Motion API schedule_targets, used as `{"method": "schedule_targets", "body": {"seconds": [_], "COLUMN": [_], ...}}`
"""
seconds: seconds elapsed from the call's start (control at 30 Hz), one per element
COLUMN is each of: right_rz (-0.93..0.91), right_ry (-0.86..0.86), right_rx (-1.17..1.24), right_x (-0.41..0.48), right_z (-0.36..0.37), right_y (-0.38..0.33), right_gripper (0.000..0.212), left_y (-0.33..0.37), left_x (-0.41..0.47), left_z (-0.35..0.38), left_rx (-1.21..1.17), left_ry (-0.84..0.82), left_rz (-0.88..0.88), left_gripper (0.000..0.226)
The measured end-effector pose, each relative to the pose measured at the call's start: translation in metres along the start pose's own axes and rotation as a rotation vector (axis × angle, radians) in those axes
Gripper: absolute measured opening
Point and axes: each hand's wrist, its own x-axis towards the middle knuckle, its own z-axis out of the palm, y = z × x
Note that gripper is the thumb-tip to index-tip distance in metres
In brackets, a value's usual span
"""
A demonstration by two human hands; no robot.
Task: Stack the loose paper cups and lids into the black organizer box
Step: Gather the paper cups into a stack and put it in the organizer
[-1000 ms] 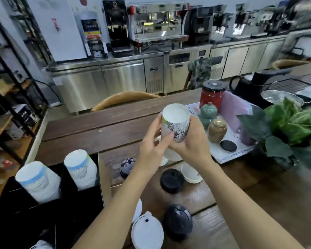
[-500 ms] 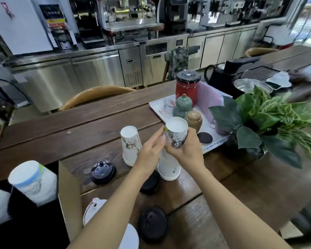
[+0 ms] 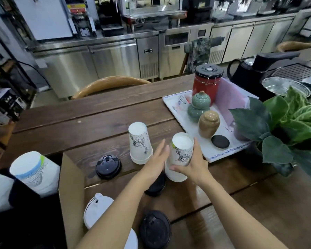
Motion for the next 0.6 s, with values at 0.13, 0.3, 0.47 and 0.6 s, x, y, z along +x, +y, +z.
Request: {"method": "schedule_targets", "body": {"seconds": [0.13, 0.3, 0.47, 0.6], "right_rz": [0.048, 0.015, -0.080, -0.060], "right_ry": [-0.123, -0.167, -0.100, -0.023], "right_rx": [0.098, 0.179, 0.154, 0.161], "right_x": [0.004, -0.001, -0.007, -0.009], "right_z": [0.001, 0.004, 0.003, 0.005], "right_y": [0.010, 0.018, 0.017, 0.010], "right_gripper": [0.140, 0.089, 0.070, 0.075], "left_y": [-0.008, -0.016, -0.023, -0.019], "left_x": [0.006, 0.005, 0.001, -0.007], "left_z": [0.009, 0.017, 0.016, 0.012], "left_rx": [-0.080, -0.115, -0.117, -0.137], "left_ry": [-0.071, -0.094, -0.066, -0.053], "left_rz": [-0.091, -0.094, -0.052, -0.015], "left_gripper": [0.069, 0.042, 0.043, 0.036]}}
